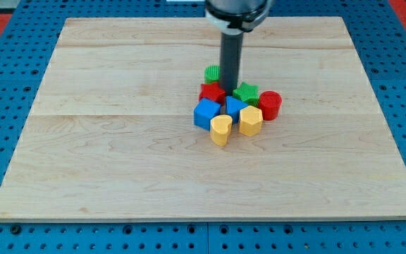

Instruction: Move the red star to the bottom left of the board

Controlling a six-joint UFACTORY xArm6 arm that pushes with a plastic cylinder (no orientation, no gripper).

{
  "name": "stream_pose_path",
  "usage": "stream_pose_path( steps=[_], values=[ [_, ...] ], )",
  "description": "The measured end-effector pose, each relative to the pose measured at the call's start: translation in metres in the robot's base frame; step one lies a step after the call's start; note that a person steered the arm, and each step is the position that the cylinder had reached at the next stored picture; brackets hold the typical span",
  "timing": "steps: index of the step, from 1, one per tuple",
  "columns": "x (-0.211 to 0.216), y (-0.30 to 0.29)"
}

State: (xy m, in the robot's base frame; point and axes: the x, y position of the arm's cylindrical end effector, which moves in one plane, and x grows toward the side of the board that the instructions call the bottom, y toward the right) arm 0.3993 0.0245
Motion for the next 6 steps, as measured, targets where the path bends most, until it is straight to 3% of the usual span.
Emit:
stream_pose_path(
  steps=[1,4,6],
  values=[
    [0.005,-0.048],
    [0.068,-0.068],
    [0.075,-0.119]
  ],
)
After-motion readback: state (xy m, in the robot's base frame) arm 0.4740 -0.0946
